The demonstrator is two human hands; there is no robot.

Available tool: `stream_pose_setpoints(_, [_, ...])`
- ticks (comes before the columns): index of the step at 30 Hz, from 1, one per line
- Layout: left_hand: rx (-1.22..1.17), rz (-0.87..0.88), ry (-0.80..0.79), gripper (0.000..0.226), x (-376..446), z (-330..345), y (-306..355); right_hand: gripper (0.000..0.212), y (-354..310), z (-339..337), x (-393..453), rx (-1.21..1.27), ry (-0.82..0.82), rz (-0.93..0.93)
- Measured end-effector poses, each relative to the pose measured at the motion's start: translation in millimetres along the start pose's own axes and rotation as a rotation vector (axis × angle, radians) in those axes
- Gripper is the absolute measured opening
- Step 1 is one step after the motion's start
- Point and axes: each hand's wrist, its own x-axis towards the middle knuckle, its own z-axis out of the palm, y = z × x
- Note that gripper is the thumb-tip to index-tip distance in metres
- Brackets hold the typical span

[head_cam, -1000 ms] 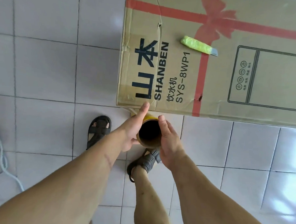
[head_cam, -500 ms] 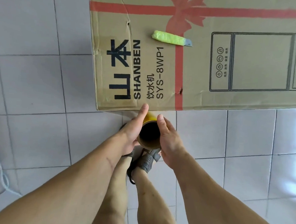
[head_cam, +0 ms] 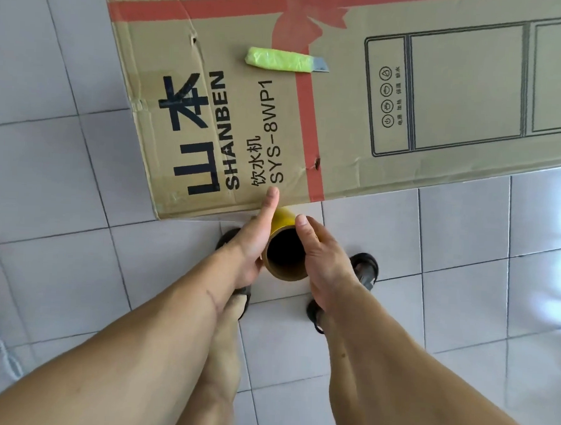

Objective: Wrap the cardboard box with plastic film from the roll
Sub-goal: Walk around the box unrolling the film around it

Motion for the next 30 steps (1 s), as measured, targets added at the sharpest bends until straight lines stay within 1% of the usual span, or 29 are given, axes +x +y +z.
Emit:
stream_pose_setpoints(2, [-0.025,-0.031,-0.037,0.125,1.4,4.7,-5.8,0.075,-2.7,-11.7,1.9,-0.042,0.010,0.015])
stream_pose_setpoints(3, [-0.012,-0.025,-0.029,0.129,3.1,7.9,-8.7,0.074,-3.7,-16.9,3.6,-0.047,0.001,0.027])
stream_pose_setpoints(4, [0.007,-0.006,0.009,0.135,7.7,9.5,-12.1,0.081,-3.5,-20.5,5.0,-0.046,-0.018,0.040])
stream_pose_setpoints(6, [0.082,0.038,0.143,0.146,13.7,17.3,-9.1,0.103,-4.0,-24.9,5.3,-0.020,-0.076,0.040])
stream_pose_setpoints(7, [0.099,0.062,0.202,0.146,14.1,21.7,-3.9,0.109,-2.7,-26.0,7.2,0.006,-0.103,0.035])
stream_pose_setpoints(8, [0.064,0.071,0.224,0.137,11.1,27.4,0.9,0.110,-2.2,-27.9,9.1,0.033,-0.114,0.030])
stream_pose_setpoints(10, [-0.039,0.034,0.167,0.109,7.2,39.9,5.1,0.105,-4.4,-36.8,14.8,0.044,-0.109,0.005])
stream_pose_setpoints(11, [-0.066,0.013,0.119,0.105,5.9,46.5,4.2,0.101,-9.0,-42.6,15.8,0.014,-0.101,-0.011])
stream_pose_setpoints(12, [-0.083,-0.004,0.084,0.107,6.0,52.0,0.4,0.096,-13.0,-50.1,17.6,-0.023,-0.091,-0.023])
stream_pose_setpoints(13, [-0.093,-0.007,0.049,0.114,4.5,58.3,-2.7,0.090,-15.9,-58.0,20.1,-0.057,-0.088,-0.029])
stream_pose_setpoints(14, [-0.090,0.000,0.053,0.123,4.8,63.3,-5.3,0.085,-18.4,-65.3,22.6,-0.085,-0.087,-0.025])
stream_pose_setpoints(15, [-0.083,0.019,0.082,0.132,6.1,71.3,-6.0,0.084,-21.2,-73.4,25.6,-0.108,-0.090,-0.016])
stream_pose_setpoints(16, [-0.067,0.052,0.143,0.137,8.1,78.9,-6.1,0.089,-25.0,-79.8,27.1,-0.119,-0.101,-0.010])
stream_pose_setpoints(17, [-0.058,0.086,0.205,0.135,11.2,85.9,-5.2,0.096,-27.8,-86.1,28.6,-0.113,-0.111,-0.001])
stream_pose_setpoints(18, [-0.054,0.111,0.249,0.129,13.2,91.8,-1.9,0.102,-30.4,-90.0,29.7,-0.093,-0.120,0.003])
stream_pose_setpoints(19, [-0.070,0.118,0.263,0.121,14.0,95.5,1.3,0.102,-31.8,-91.8,31.0,-0.068,-0.127,0.001])
stream_pose_setpoints(21, [-0.125,0.110,0.208,0.112,13.6,104.4,7.0,0.092,-34.8,-97.2,33.4,-0.075,-0.132,-0.023])
stream_pose_setpoints(24, [-0.203,0.048,0.154,0.108,17.2,118.2,5.5,0.080,-44.1,-110.0,35.7,-0.180,-0.122,-0.073])
stream_pose_setpoints(25, [-0.216,0.036,0.134,0.108,19.8,122.5,1.8,0.074,-48.3,-115.5,37.6,-0.212,-0.121,-0.086])
stream_pose_setpoints(27, [-0.159,0.016,0.132,0.111,18.8,134.7,-0.1,0.060,-56.1,-126.2,41.0,-0.264,-0.127,-0.089])
stream_pose_setpoints(28, [-0.125,0.018,0.166,0.110,18.2,139.6,0.2,0.062,-57.3,-130.8,41.8,-0.269,-0.133,-0.068])
stream_pose_setpoints(29, [-0.102,0.042,0.216,0.103,19.1,141.6,0.2,0.068,-56.9,-134.0,40.9,-0.253,-0.142,-0.040])
stream_pose_setpoints(30, [-0.093,0.078,0.277,0.091,20.1,142.7,1.5,0.073,-55.6,-136.0,39.1,-0.235,-0.153,-0.017])
